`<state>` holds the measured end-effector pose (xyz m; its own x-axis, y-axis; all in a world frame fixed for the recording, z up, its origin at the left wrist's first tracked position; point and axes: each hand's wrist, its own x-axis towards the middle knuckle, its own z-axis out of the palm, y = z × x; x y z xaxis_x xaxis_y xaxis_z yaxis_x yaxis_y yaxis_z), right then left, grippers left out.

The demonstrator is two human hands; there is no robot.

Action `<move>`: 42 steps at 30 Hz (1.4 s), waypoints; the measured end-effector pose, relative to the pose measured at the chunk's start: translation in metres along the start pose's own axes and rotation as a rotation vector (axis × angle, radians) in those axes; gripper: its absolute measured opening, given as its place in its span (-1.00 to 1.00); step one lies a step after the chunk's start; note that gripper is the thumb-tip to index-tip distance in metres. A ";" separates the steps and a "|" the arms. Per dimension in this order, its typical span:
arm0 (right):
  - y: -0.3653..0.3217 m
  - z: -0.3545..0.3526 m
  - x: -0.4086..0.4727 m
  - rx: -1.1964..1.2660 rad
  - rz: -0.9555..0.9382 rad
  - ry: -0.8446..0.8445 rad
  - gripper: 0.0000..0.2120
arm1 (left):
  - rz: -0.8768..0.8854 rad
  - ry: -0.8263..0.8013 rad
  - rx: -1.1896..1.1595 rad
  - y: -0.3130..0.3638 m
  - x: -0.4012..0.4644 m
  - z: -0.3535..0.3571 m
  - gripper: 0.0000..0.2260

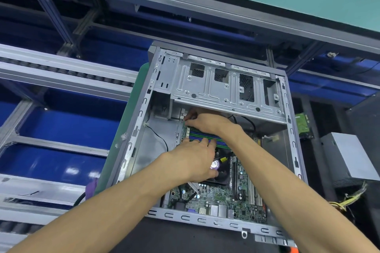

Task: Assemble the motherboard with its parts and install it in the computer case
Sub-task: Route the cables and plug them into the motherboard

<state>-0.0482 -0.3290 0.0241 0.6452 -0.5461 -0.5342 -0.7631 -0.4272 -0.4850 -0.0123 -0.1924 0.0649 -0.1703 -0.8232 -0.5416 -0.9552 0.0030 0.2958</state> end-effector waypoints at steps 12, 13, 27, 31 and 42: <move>0.001 -0.014 -0.004 0.099 0.039 -0.030 -0.61 | 0.007 -0.010 0.009 0.000 0.000 -0.003 -0.23; 0.002 -0.011 -0.004 0.042 0.026 -0.003 -0.65 | 0.007 -0.008 0.010 0.000 0.000 -0.002 -0.23; 0.004 0.004 0.000 0.009 -0.039 0.095 -0.83 | -0.001 0.002 0.008 0.000 0.002 -0.001 -0.24; 0.005 0.003 0.001 0.001 -0.035 0.077 -0.89 | 0.002 0.006 0.011 -0.001 0.001 0.000 -0.25; 0.002 0.007 -0.004 -0.184 -0.126 0.131 -0.89 | 0.007 0.019 0.015 -0.001 0.000 -0.002 -0.33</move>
<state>-0.0517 -0.3227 0.0203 0.7348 -0.5634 -0.3778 -0.6783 -0.6156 -0.4013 -0.0113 -0.1936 0.0661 -0.1728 -0.8339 -0.5242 -0.9576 0.0178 0.2874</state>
